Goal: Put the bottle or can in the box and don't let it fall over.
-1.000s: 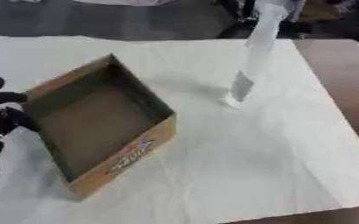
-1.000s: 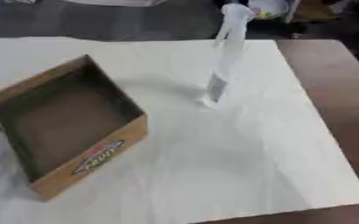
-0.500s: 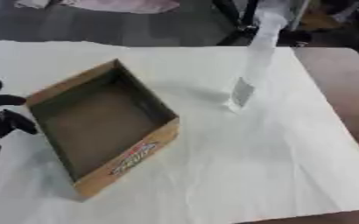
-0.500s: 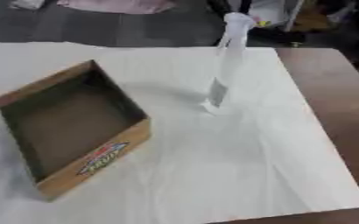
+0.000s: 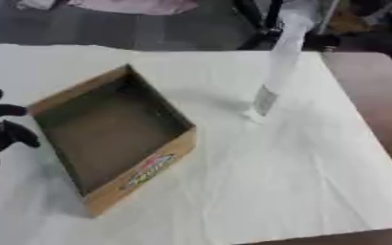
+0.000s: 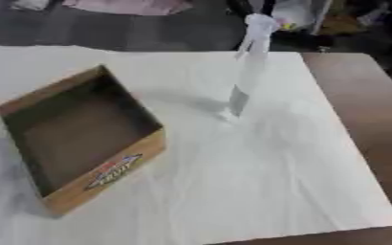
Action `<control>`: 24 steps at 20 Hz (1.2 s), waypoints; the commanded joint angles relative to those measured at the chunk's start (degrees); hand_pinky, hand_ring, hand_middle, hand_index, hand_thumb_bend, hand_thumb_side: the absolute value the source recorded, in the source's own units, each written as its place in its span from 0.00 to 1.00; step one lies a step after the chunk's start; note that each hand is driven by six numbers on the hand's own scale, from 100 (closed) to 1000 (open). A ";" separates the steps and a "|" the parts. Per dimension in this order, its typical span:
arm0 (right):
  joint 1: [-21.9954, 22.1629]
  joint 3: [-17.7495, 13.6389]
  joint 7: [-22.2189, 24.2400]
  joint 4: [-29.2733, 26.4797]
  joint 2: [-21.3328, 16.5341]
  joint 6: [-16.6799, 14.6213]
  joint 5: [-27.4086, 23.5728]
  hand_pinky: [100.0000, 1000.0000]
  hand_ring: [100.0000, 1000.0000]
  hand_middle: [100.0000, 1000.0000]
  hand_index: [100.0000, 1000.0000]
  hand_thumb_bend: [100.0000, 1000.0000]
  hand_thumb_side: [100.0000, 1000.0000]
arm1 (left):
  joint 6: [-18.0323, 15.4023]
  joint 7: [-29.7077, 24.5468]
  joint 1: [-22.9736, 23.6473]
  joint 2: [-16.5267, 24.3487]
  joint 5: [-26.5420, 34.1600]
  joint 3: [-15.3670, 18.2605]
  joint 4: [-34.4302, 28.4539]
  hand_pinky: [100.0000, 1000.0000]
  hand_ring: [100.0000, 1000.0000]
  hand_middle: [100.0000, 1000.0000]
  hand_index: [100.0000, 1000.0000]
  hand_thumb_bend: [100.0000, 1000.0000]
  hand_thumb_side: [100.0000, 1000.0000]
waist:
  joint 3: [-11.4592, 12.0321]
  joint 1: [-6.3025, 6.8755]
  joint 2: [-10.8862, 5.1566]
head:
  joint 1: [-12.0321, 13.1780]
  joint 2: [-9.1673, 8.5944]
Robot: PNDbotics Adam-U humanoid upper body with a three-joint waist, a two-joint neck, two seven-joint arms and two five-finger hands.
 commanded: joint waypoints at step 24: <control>-26.53 1.50 11.06 25.40 20.19 -20.89 20.87 0.98 1.00 1.00 0.97 0.17 0.33 | 1.19 -1.99 0.17 0.63 0.99 -1.32 -1.01 0.47 0.48 0.63 0.89 0.06 0.74 | 2.64 -0.26 -1.50 | -3.42 -2.61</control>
